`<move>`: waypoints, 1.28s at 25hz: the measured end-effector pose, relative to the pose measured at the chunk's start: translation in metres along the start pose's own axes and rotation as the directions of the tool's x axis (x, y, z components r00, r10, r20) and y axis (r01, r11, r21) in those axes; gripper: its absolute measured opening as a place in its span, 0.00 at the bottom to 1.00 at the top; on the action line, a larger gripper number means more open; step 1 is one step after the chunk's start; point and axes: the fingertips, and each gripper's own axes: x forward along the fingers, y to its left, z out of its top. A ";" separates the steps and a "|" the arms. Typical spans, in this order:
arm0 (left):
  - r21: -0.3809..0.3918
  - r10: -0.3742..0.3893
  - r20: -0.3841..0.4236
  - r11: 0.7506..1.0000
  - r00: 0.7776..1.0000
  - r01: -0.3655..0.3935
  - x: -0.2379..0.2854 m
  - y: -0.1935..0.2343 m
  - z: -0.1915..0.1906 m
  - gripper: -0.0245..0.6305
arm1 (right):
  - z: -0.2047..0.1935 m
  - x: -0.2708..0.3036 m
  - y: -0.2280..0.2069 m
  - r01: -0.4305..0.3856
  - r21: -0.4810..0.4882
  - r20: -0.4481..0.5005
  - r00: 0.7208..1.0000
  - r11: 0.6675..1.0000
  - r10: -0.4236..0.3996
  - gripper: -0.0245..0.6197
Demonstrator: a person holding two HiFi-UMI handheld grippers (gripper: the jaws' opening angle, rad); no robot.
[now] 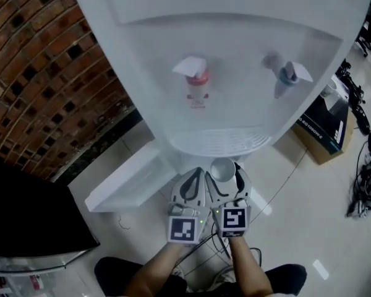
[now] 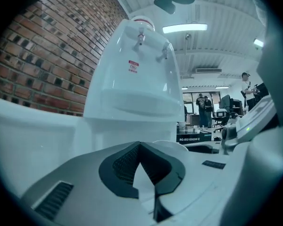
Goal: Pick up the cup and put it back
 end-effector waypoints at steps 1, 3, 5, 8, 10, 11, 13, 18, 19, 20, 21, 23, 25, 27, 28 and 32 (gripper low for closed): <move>0.000 -0.003 0.002 1.000 1.000 0.003 0.004 -0.001 -0.008 0.02 | -0.011 0.009 -0.004 0.005 0.008 0.006 1.000 1.000 -0.005 0.56; 0.000 -0.011 -0.013 1.000 1.000 0.011 0.009 -0.001 -0.025 0.02 | -0.032 0.027 -0.013 0.012 0.020 0.007 1.000 1.000 -0.012 0.56; -0.005 -0.013 -0.039 1.000 0.999 0.013 0.012 0.001 -0.044 0.02 | -0.051 0.044 -0.021 0.014 0.025 -0.001 1.000 1.000 -0.014 0.56; -0.022 -0.014 -0.057 1.000 0.998 0.013 0.019 0.003 -0.069 0.02 | -0.074 0.067 -0.029 0.008 0.025 -0.006 1.000 1.000 -0.008 0.56; -0.047 -0.016 -0.071 0.999 0.997 0.012 0.023 0.004 -0.084 0.02 | -0.089 0.083 -0.031 0.004 0.015 -0.008 1.000 1.000 -0.004 0.56; -0.054 -0.017 -0.078 0.998 0.997 0.013 0.025 0.005 -0.091 0.02 | -0.096 0.091 -0.031 0.003 0.006 -0.008 1.000 1.000 -0.003 0.56; -0.054 -0.021 -0.088 0.998 0.996 0.016 0.027 0.004 -0.100 0.02 | -0.109 0.106 -0.033 -0.004 -0.003 -0.006 1.000 1.000 0.004 0.56; -0.020 -0.032 -0.097 0.999 0.995 0.030 0.028 0.005 -0.111 0.02 | -0.136 0.141 -0.033 -0.037 0.001 -0.026 0.999 0.999 0.037 0.57; -0.013 -0.032 -0.097 0.999 0.995 0.031 0.027 0.006 -0.113 0.02 | -0.139 0.145 -0.035 -0.036 0.007 -0.025 0.999 0.999 0.036 0.57; -0.008 -0.030 -0.099 1.000 0.995 0.029 0.026 0.007 -0.114 0.02 | -0.142 0.149 -0.037 -0.033 0.020 -0.023 0.999 0.999 0.034 0.57; -0.002 -0.027 -0.102 1.000 0.994 0.027 0.025 0.008 -0.116 0.02 | -0.144 0.152 -0.039 -0.031 0.037 -0.019 0.999 0.999 0.032 0.57; 0.007 -0.024 -0.112 1.000 0.993 0.025 0.022 0.010 -0.120 0.02 | -0.147 0.157 -0.040 -0.031 0.054 -0.017 0.999 0.998 0.032 0.57; 0.009 -0.024 -0.125 1.000 0.992 0.026 0.020 0.010 -0.124 0.02 | -0.150 0.160 -0.040 -0.032 0.050 -0.026 0.999 0.998 0.033 0.57; 0.006 -0.022 -0.133 1.000 0.991 0.023 0.019 0.010 -0.127 0.02 | -0.148 0.160 -0.039 -0.035 0.054 -0.027 0.999 0.998 0.037 0.65; 0.002 -0.020 -0.134 1.000 0.991 0.021 0.019 0.010 -0.128 0.02 | -0.147 0.158 -0.038 -0.037 0.054 -0.027 0.999 0.998 0.038 0.65; -0.001 -0.020 -0.138 1.000 0.990 0.020 0.016 0.008 -0.130 0.02 | -0.143 0.148 -0.041 -0.031 0.050 -0.025 0.999 0.998 0.032 0.65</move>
